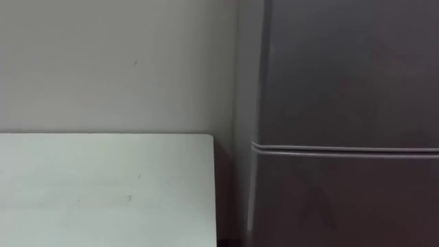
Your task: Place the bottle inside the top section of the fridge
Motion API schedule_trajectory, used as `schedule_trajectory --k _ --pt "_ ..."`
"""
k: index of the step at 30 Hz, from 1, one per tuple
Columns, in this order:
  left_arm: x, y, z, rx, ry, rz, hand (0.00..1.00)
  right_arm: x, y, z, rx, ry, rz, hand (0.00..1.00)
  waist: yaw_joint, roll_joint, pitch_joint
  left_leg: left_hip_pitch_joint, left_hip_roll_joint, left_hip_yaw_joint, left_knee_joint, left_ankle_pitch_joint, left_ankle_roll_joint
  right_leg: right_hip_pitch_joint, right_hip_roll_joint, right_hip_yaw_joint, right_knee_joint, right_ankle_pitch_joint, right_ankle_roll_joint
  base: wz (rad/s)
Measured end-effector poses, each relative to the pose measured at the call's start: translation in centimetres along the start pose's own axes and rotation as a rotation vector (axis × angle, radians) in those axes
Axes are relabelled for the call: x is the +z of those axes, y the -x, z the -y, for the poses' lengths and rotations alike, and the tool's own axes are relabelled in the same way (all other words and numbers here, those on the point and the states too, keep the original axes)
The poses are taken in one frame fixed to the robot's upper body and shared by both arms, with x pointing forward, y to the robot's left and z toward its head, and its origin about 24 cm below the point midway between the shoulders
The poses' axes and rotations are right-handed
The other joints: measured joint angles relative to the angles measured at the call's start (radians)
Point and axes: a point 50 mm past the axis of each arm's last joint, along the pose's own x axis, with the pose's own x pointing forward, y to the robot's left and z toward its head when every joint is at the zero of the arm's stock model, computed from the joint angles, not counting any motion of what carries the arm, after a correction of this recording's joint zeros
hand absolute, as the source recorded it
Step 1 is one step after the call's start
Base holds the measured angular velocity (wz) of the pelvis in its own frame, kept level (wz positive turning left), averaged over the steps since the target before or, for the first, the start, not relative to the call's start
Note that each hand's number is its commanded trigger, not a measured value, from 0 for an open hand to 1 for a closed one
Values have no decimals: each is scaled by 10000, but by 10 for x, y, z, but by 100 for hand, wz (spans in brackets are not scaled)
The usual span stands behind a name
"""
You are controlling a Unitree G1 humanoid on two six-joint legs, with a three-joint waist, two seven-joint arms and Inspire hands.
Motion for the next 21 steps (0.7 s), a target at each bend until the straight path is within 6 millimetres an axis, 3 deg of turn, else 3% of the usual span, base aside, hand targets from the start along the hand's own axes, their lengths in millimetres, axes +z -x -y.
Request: schedule_trajectory --k 3,8,21 --pt "4 0 5 -104 161 90 0 7 1 -12 822 540 359 0 -3 15 4 9 3 14 -5 0 -1 89 13 -37 -9 1 1 2" --pt "12 0 16 -473 -8 377 0 2 7 -31 2417 1056 318 0 -14 55 3 -16 5 -83 -9 -2 -3 205 18 -217 -172 43 23 6" --pt "9 1 16 -484 -48 327 0 -10 9 -33 3456 1076 -302 0 -17 95 14 -100 -5 -243 -4 -4 1 184 7 -255 -197 46 31 2"
